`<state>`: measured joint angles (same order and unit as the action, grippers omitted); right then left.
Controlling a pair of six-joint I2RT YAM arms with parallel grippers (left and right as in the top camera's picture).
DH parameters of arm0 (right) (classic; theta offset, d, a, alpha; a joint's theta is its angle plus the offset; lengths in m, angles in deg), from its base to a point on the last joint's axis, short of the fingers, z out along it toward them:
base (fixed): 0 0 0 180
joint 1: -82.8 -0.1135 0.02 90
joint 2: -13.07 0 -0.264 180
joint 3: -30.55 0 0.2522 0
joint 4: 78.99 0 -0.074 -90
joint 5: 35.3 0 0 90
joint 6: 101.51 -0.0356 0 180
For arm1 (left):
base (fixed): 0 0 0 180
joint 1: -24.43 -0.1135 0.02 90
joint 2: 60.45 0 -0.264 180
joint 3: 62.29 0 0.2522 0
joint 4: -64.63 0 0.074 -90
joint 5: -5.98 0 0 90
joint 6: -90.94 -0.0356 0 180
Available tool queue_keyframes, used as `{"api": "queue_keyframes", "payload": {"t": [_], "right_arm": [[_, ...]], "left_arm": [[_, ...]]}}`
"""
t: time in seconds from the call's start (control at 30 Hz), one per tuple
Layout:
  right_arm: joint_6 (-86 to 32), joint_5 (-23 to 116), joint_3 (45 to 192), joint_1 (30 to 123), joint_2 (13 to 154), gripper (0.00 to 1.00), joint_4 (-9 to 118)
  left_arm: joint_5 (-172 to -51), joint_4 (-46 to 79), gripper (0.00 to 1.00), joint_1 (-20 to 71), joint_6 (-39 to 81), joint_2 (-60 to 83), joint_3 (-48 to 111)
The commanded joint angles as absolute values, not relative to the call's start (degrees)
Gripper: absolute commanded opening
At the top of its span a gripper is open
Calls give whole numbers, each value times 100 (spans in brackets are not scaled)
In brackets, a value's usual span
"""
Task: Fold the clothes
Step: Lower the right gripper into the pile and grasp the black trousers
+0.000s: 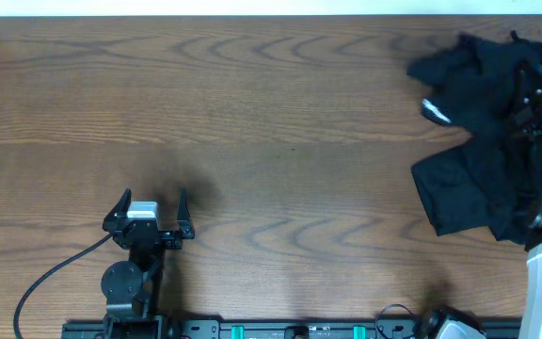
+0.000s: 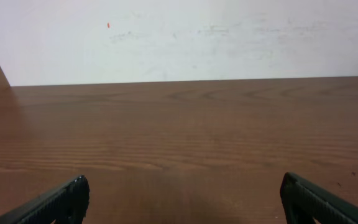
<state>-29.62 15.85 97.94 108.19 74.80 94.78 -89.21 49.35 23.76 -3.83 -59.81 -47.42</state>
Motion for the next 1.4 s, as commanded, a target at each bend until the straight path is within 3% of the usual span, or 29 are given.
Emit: {"api": "queue_keyframes", "payload": {"t": [0.0, 0.3, 0.53, 0.97, 1.17, 1.27, 1.37], "right_arm": [[-3119, 1974, 9897, 10740, 7382, 1, 9548], [-2492, 3526, 9897, 10994, 7382, 1, 9292], [-1878, 6433, 9897, 11114, 7430, 1, 8849], [-1655, 9749, 9897, 11400, 8770, 3, 8750], [-1657, 9843, 9897, 11927, 9358, 19, 8739], [-1753, 9757, 9897, 12106, 9485, 54, 8737], [-1830, 9495, 9899, 12093, 9445, 65, 8731]], "left_arm": [[-9002, 4725, 98, 2347, -440, -5985, -4829], [-9002, 4725, 98, 2347, -440, -5985, -4829], [-9002, 4725, 98, 2347, -440, -5985, -4829], [-9002, 4725, 98, 2347, -440, -5985, -4829], [-9002, 4725, 98, 2347, -442, -5985, -4829], [-9002, 4725, 98, 2347, -440, -5985, -4829], [-9002, 4725, 98, 2347, -440, -5985, -4829]]}}
